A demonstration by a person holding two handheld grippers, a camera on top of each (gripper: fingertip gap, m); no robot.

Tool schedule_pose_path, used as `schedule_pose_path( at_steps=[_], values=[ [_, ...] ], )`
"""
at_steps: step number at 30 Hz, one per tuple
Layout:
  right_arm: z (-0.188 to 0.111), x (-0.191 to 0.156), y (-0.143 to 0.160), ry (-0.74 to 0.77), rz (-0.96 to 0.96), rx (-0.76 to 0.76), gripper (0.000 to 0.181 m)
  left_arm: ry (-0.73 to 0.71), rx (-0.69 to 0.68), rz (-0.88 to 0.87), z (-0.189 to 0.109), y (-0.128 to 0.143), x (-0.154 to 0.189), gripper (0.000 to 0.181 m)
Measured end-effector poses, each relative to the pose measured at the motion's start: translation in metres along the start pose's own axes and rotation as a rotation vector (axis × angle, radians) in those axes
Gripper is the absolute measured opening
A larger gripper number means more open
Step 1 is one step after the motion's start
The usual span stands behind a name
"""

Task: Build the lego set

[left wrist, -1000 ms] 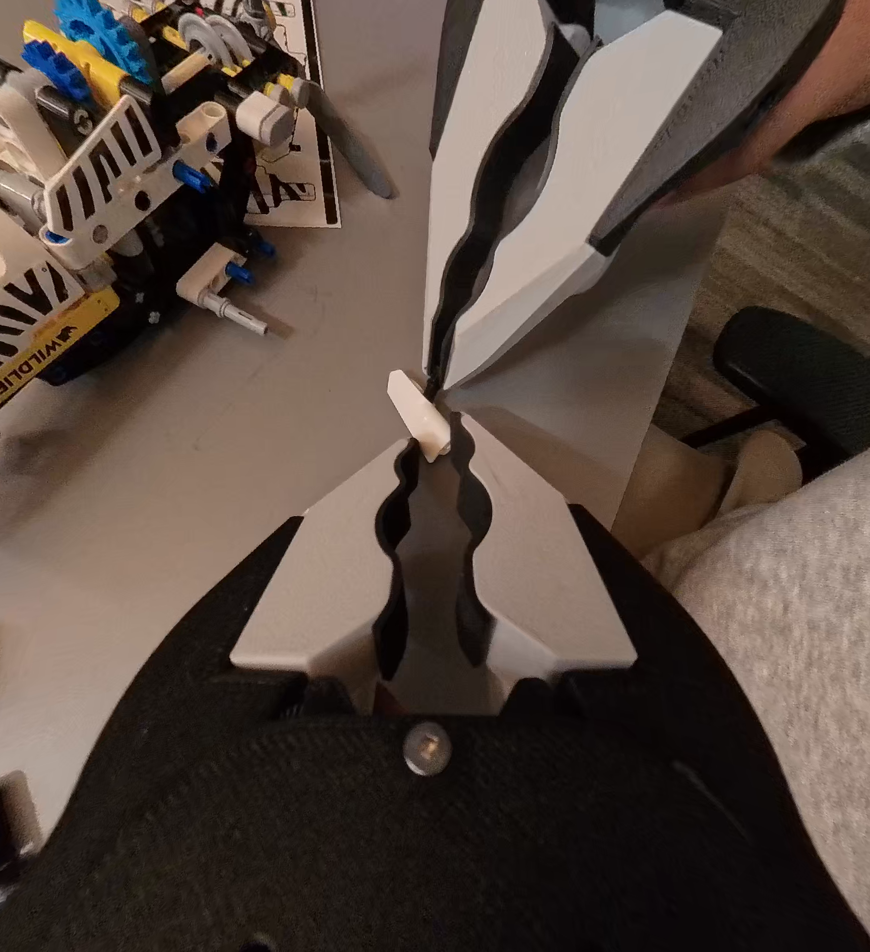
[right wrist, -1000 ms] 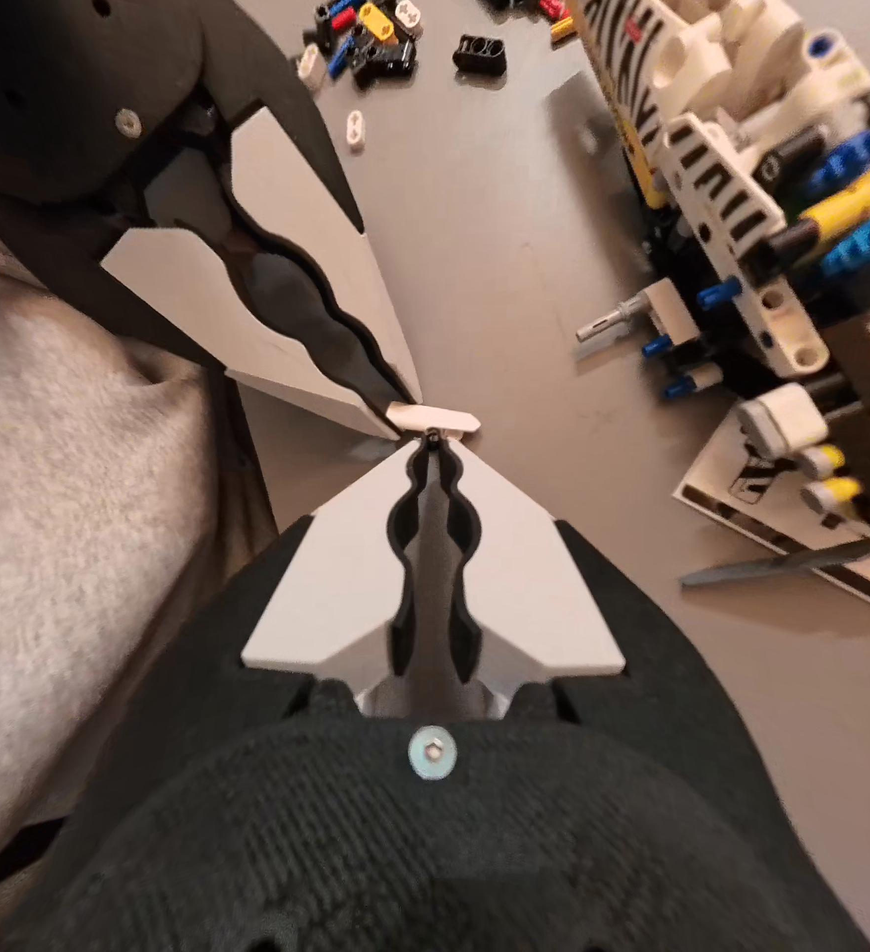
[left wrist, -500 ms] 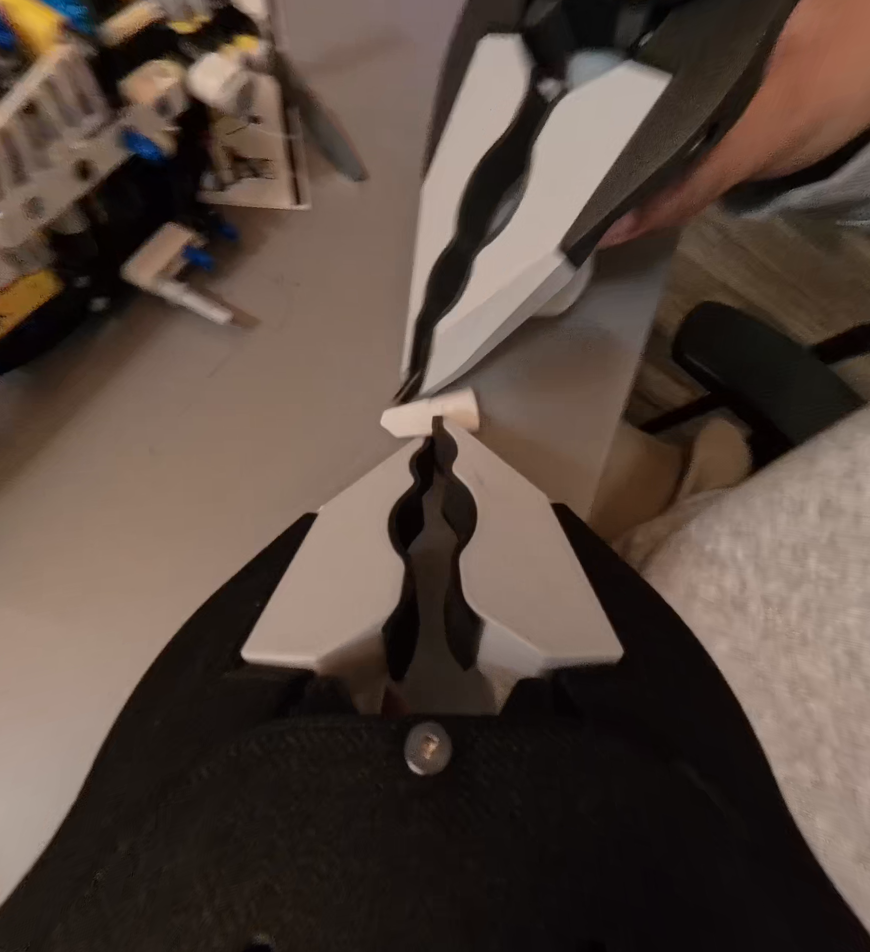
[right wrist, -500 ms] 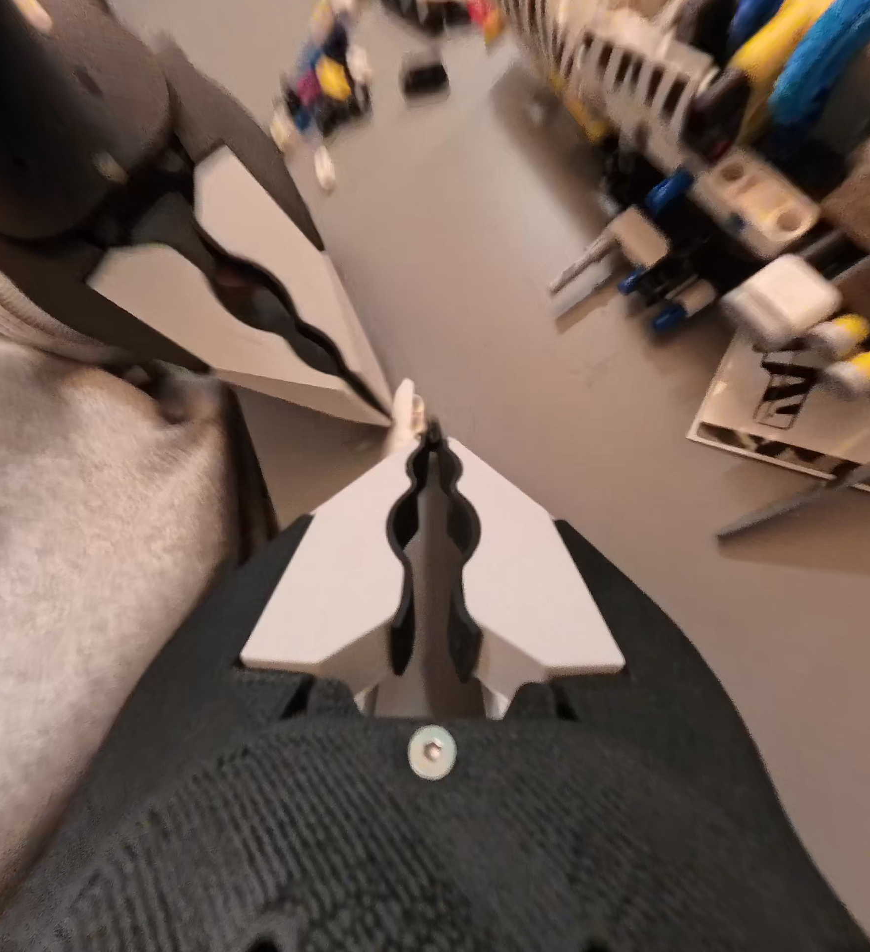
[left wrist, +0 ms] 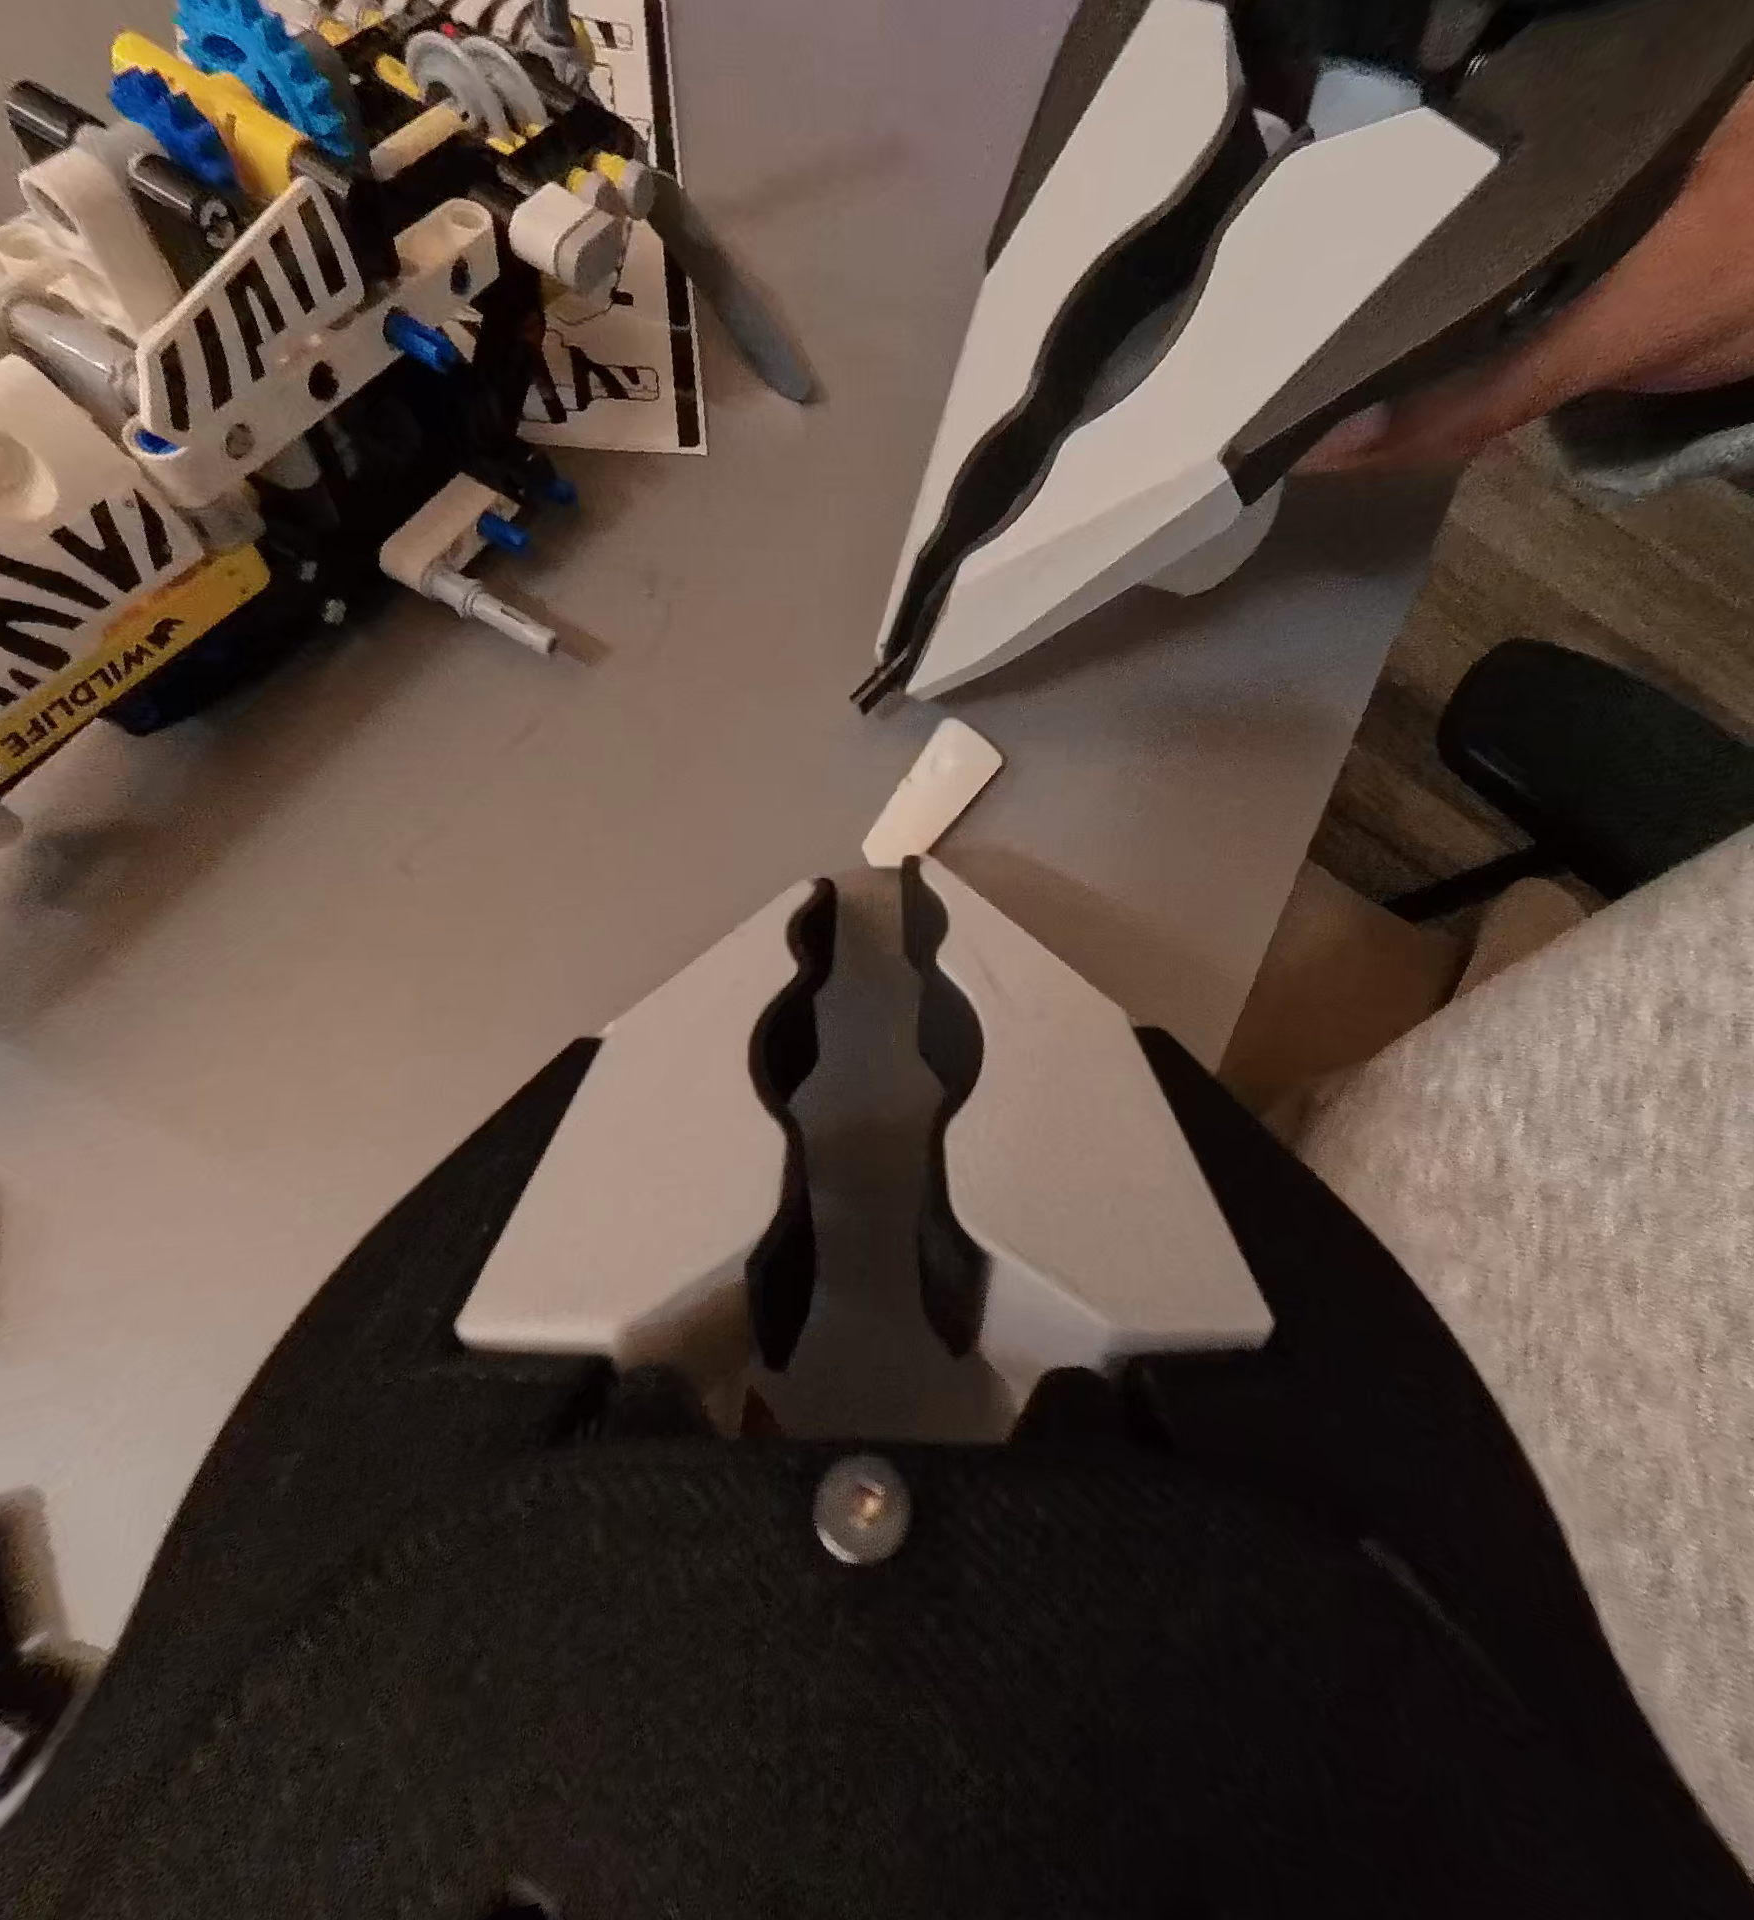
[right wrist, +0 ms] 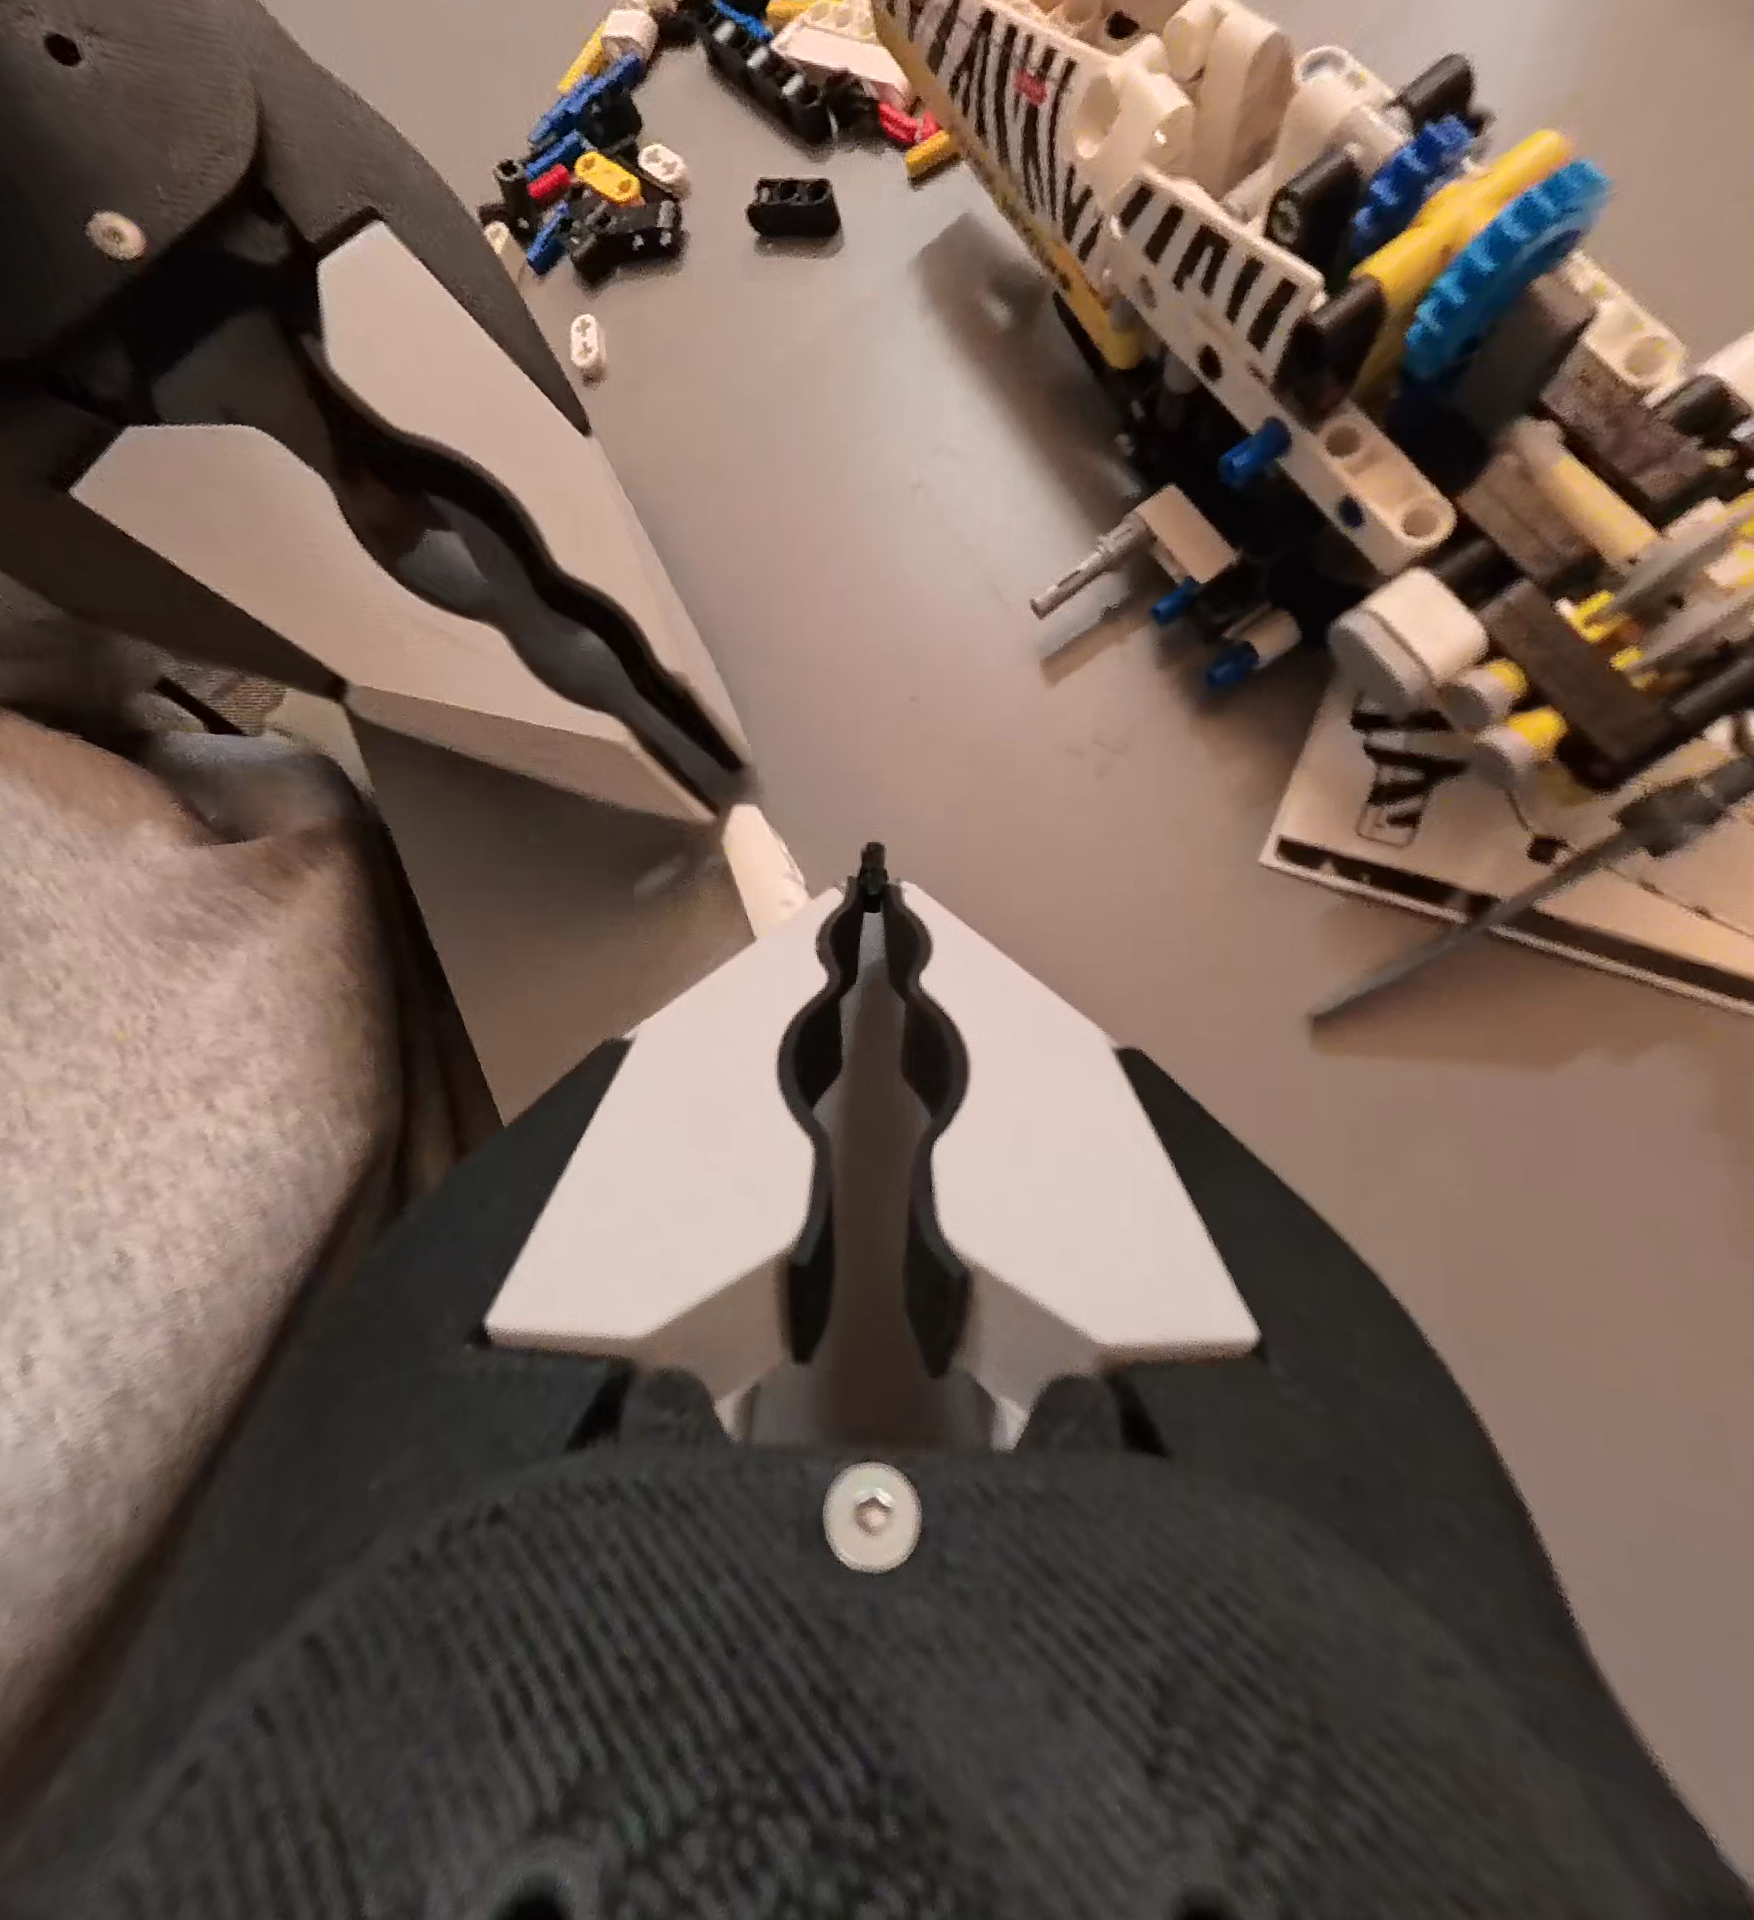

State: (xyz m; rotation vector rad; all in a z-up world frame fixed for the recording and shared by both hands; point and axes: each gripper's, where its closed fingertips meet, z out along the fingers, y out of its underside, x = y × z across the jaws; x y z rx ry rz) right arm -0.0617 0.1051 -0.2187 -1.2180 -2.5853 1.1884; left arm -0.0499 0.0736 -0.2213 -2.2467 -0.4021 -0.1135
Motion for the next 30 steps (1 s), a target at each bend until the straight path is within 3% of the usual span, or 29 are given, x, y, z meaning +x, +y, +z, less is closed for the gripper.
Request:
schedule_pose_path(
  at_steps=[5,9,14,22,26,30],
  values=[
    [-0.001,-0.013,0.014,0.042,0.000,-0.019,0.002,-0.049,0.005,0.030,0.002,0.002,0.010,0.032],
    [0.003,-0.047,0.009,-0.055,0.009,0.035,0.002,-0.127,-0.011,0.063,-0.003,0.005,0.007,0.045],
    [-0.001,-0.042,0.009,-0.001,0.006,0.074,0.002,-0.069,0.048,-0.038,-0.013,0.003,0.009,0.044],
    [-0.011,-0.039,0.010,0.090,-0.030,0.125,0.002,-0.161,0.059,0.083,-0.002,-0.006,0.017,0.018],
    [-0.024,-0.049,0.001,0.080,-0.096,0.205,0.002,0.025,0.164,-0.066,-0.010,-0.019,0.032,0.011],
    [-0.041,-0.057,-0.011,0.072,-0.190,0.309,0.002,0.386,0.270,-0.325,-0.030,-0.034,0.052,0.025]
  ],
)
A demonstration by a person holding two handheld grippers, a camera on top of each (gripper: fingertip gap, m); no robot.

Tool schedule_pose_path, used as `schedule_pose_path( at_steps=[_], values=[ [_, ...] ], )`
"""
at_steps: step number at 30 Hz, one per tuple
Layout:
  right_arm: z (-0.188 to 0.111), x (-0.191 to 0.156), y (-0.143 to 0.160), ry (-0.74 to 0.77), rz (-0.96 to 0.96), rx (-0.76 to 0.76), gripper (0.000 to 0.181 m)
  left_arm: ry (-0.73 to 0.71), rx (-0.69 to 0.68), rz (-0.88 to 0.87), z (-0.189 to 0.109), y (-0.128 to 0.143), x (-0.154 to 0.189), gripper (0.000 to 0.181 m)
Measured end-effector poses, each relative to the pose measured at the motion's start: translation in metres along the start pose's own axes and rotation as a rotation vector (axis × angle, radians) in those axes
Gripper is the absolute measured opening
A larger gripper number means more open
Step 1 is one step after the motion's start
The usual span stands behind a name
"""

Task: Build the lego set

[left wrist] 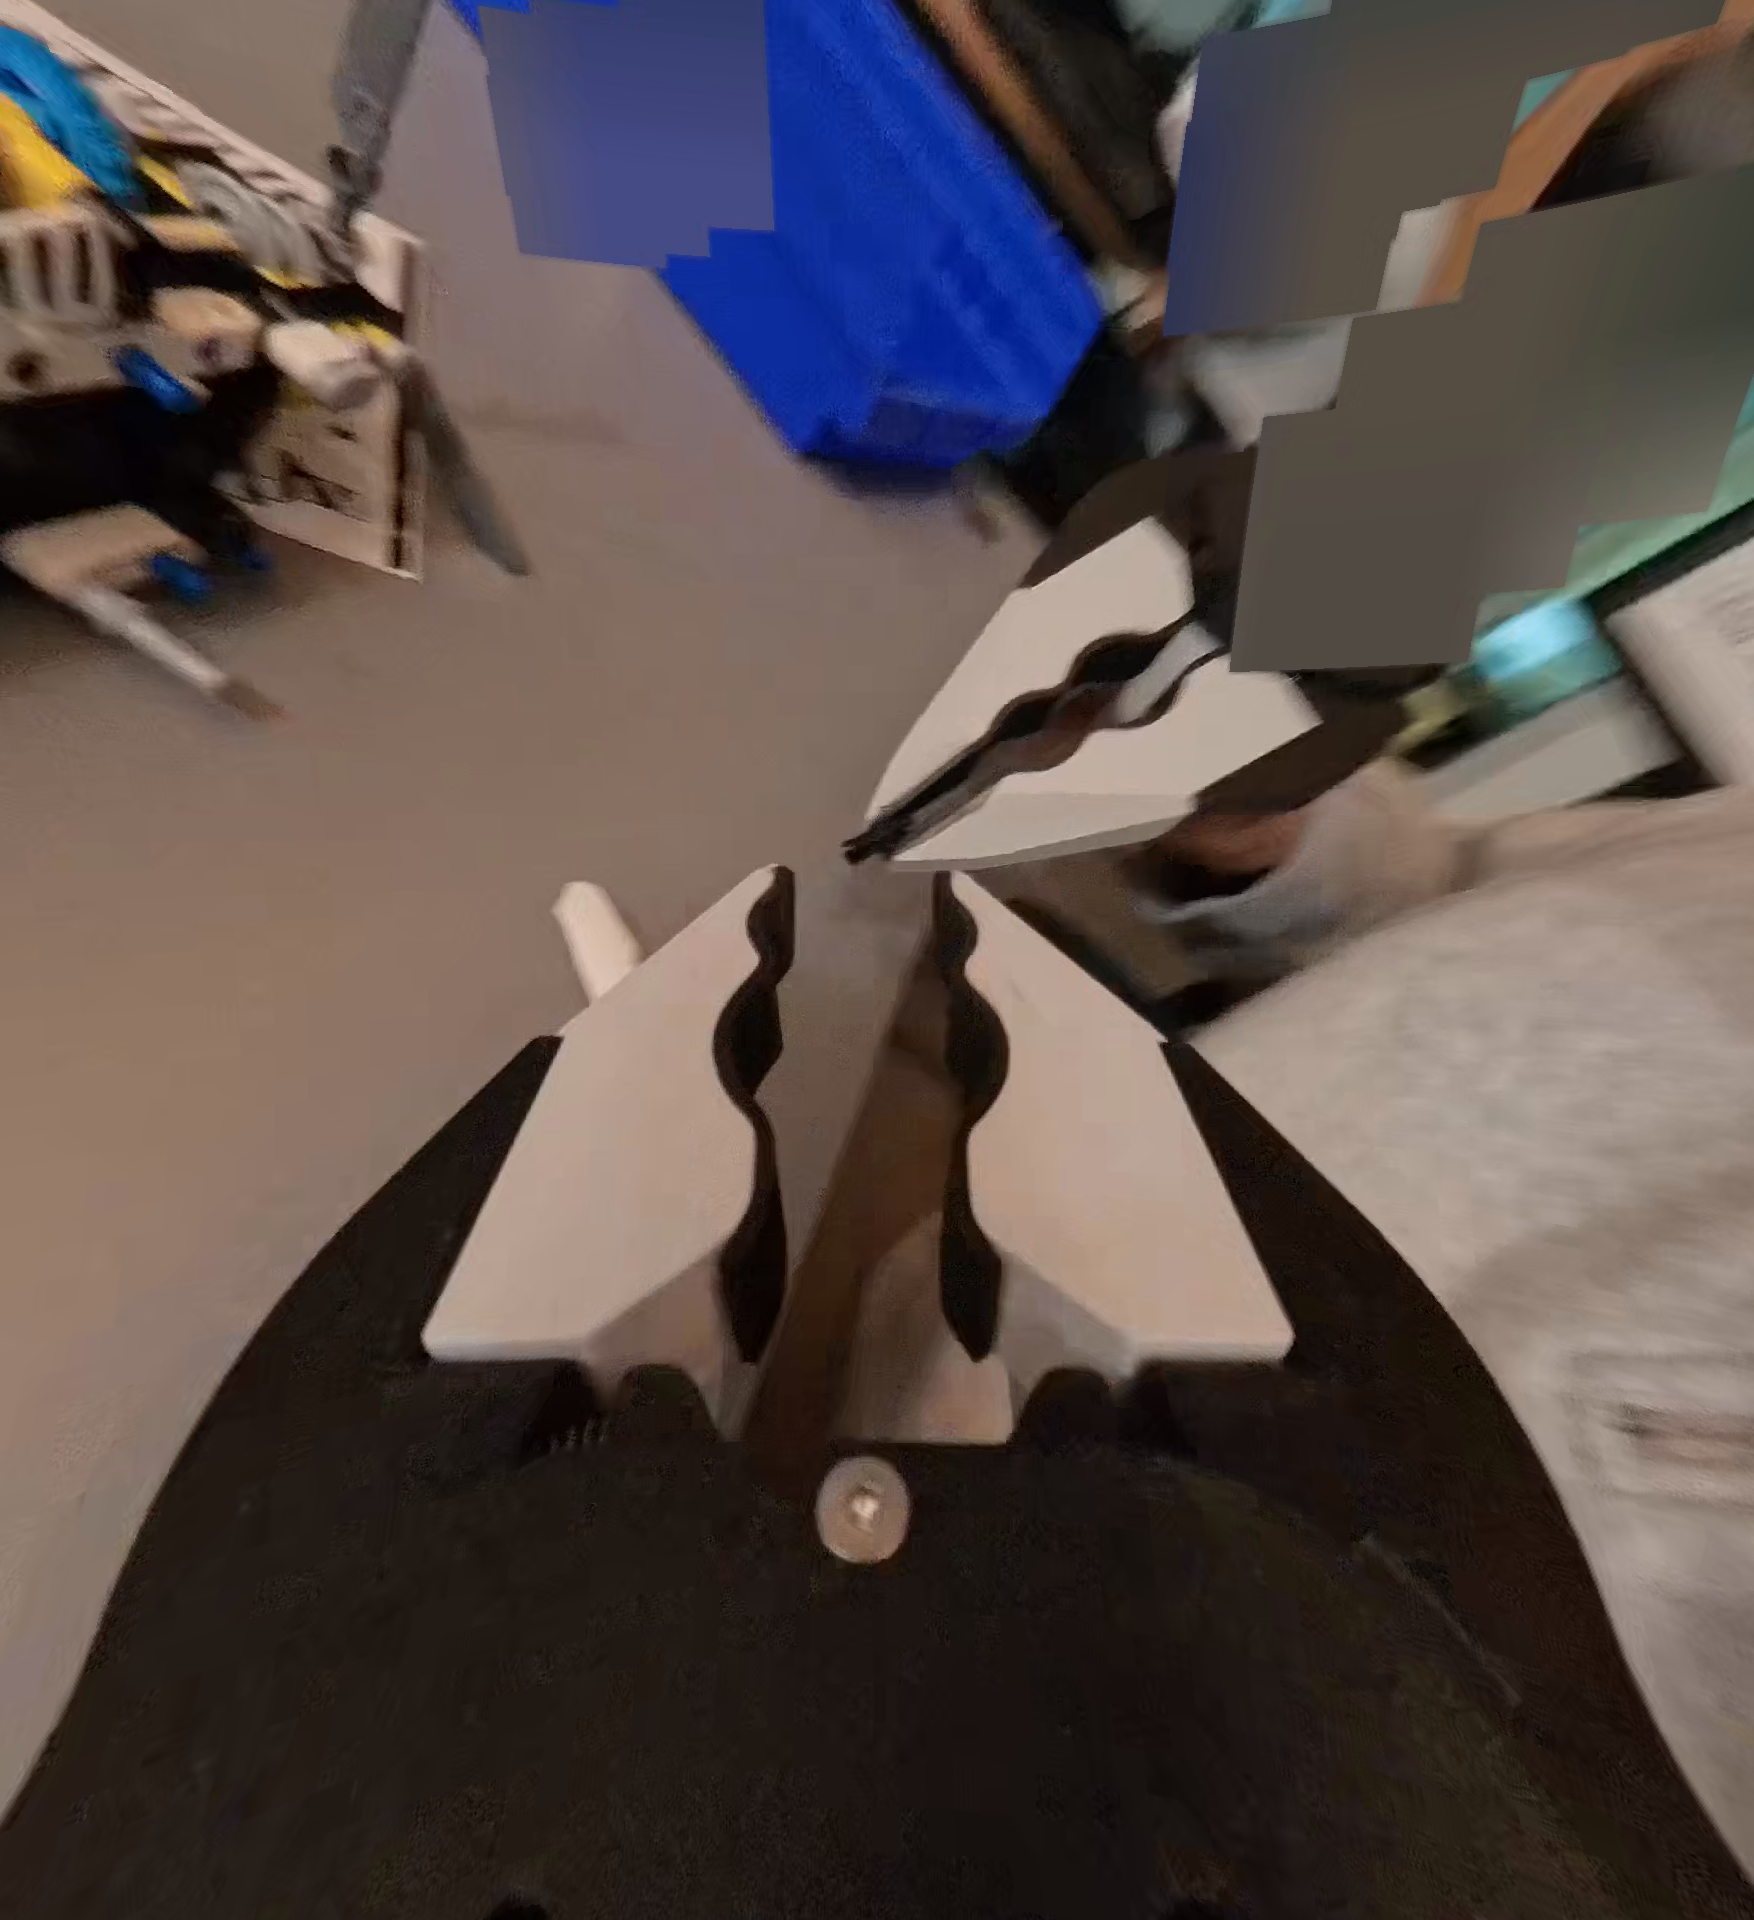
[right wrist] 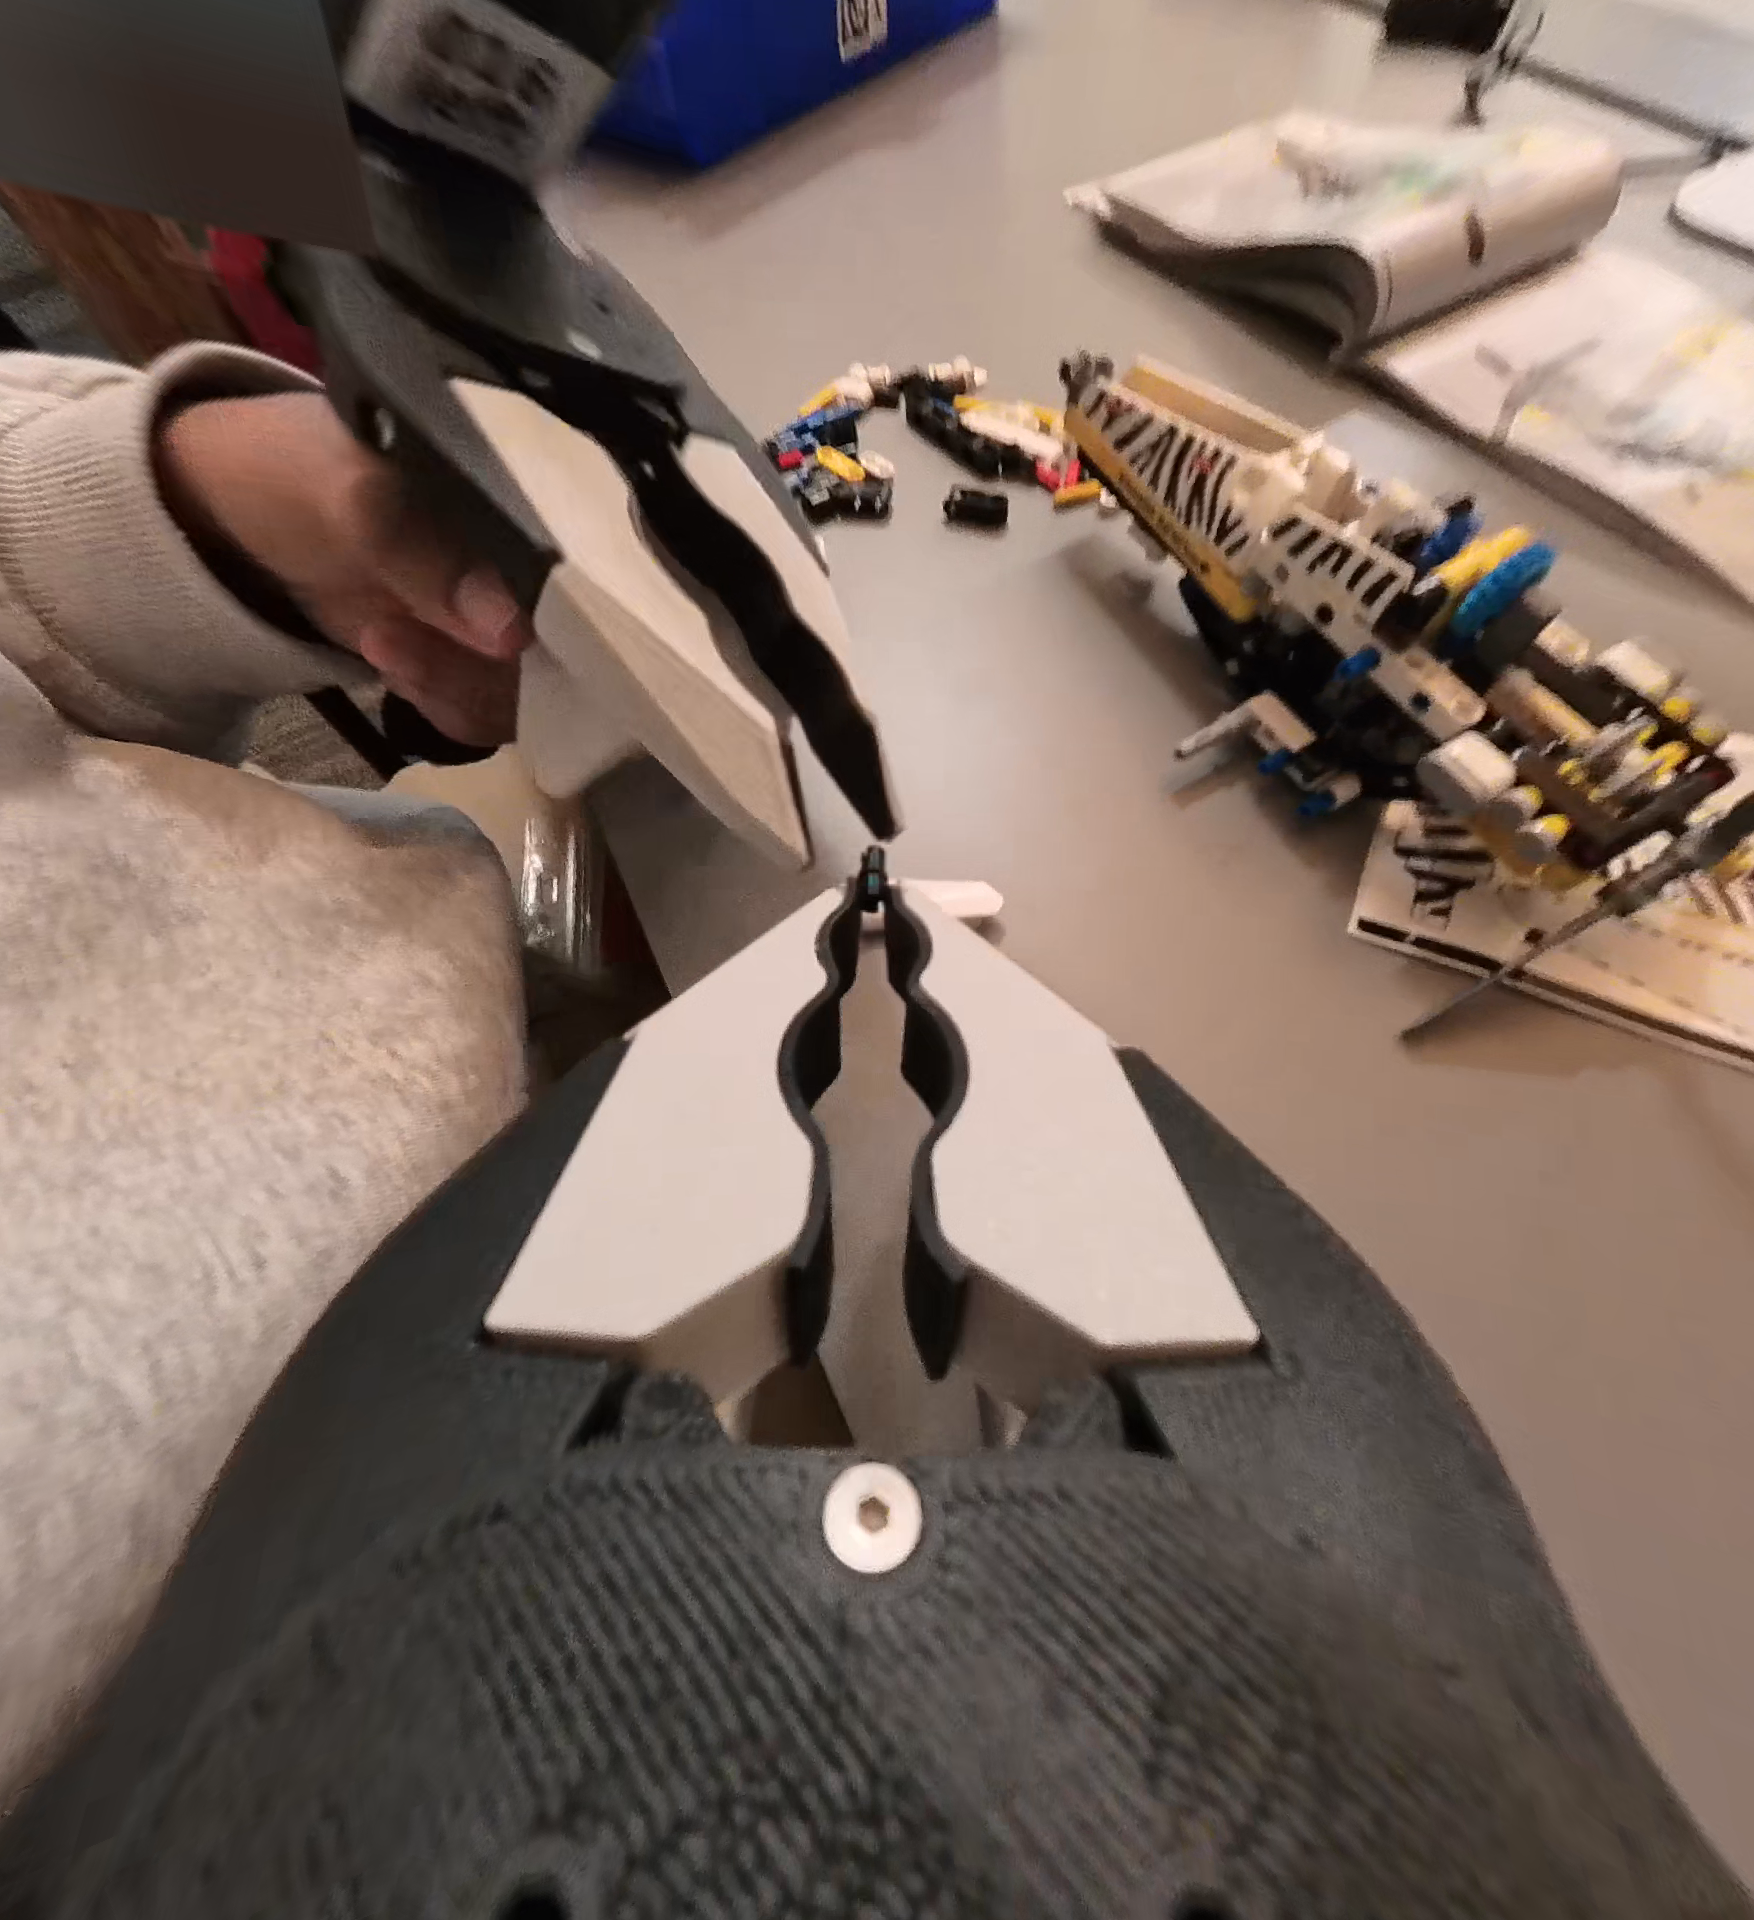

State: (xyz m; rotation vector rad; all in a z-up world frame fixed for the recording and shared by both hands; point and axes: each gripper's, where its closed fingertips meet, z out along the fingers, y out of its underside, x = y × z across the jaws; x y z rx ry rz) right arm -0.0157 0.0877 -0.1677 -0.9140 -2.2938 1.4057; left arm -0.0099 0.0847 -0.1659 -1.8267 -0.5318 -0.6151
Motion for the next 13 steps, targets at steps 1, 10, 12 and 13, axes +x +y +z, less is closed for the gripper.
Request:
schedule_pose_path(
  at_steps=[1,10,12,13],
  values=[
    [-0.002,-0.001,-0.004,-0.002,-0.021,0.023,0.002,0.084,0.030,-0.076,-0.003,-0.005,0.007,0.028],
    [-0.011,-0.024,-0.034,-0.058,-0.146,0.179,0.002,0.381,0.150,-0.288,-0.016,-0.020,0.034,0.005],
    [-0.012,-0.025,-0.037,-0.066,-0.132,0.198,0.002,0.413,0.157,-0.312,-0.018,-0.021,0.036,0.005],
    [-0.013,-0.025,-0.038,-0.070,-0.125,0.207,0.002,0.427,0.161,-0.322,-0.018,-0.022,0.037,0.005]
  ],
)
